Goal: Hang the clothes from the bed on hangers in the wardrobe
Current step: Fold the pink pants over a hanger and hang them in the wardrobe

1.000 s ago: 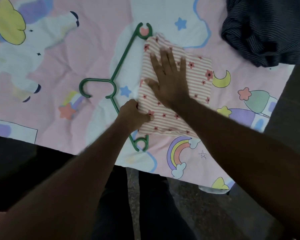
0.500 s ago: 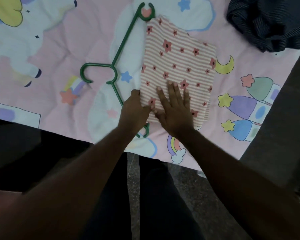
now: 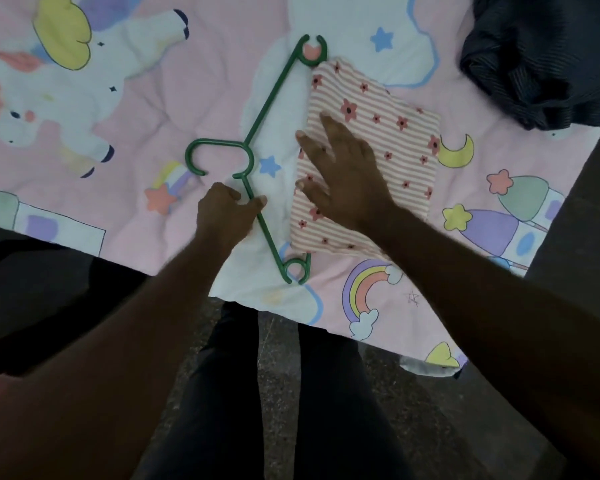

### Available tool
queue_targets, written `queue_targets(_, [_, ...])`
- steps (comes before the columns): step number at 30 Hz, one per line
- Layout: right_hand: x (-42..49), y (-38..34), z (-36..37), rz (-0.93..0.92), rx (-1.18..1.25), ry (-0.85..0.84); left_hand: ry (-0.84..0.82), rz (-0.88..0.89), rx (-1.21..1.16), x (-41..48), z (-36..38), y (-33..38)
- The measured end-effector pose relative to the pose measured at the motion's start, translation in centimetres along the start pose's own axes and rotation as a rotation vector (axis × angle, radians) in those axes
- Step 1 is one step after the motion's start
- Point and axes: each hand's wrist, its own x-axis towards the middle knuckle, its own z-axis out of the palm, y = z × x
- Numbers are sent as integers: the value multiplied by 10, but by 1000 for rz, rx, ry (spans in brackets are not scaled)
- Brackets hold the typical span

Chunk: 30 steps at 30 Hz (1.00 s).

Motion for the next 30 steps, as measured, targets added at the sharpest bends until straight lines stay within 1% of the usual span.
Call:
queue_targets(1, [11,2,1,-30,-28,-51,-19,0,-99,1,3,2])
queue_targets(3, [22,10,6,-32,-71,-112,-40,15,-212,4,7,11])
queue_targets(5, [22,17,7,-33,-57,-105,-25,8,-320,-3,9,23])
queue_targets(7, [18,23,3,-33,-3,-78,27,53,-378,-15,9,32])
queue_targets(10, [10,19,-20,-14,87,-131,118,190,-341,-53,-7,44])
queue_targets(14, [3,-10,-62,1,194,-132,238,375,-189,-117,-43,65])
queue_targets(17, [-4,-47,-107,-14,266,-52,331,451,-138,-168,-77,80])
queue_targets(19, [-11,-73,-136,-106,285,-11,403,474,-101,-205,-103,81])
queue_targets(22, [-13,-118,-166,-221,295,31,557,473,-44,-253,-143,73])
queue_targets(25, [-11,-186,-198,-396,278,18,720,436,-46,-300,-199,51])
queue_targets(27, [-6,-228,-217,-471,273,25,806,428,-15,-326,-236,35])
queue_targets(28, [-7,-258,-231,-532,298,36,875,436,17,-347,-261,22])
queue_targets(29, [-9,-279,-240,-570,372,56,923,433,50,-361,-281,11])
queue_targets(30, [-12,-311,-254,-610,474,106,1011,424,67,-385,-307,-5])
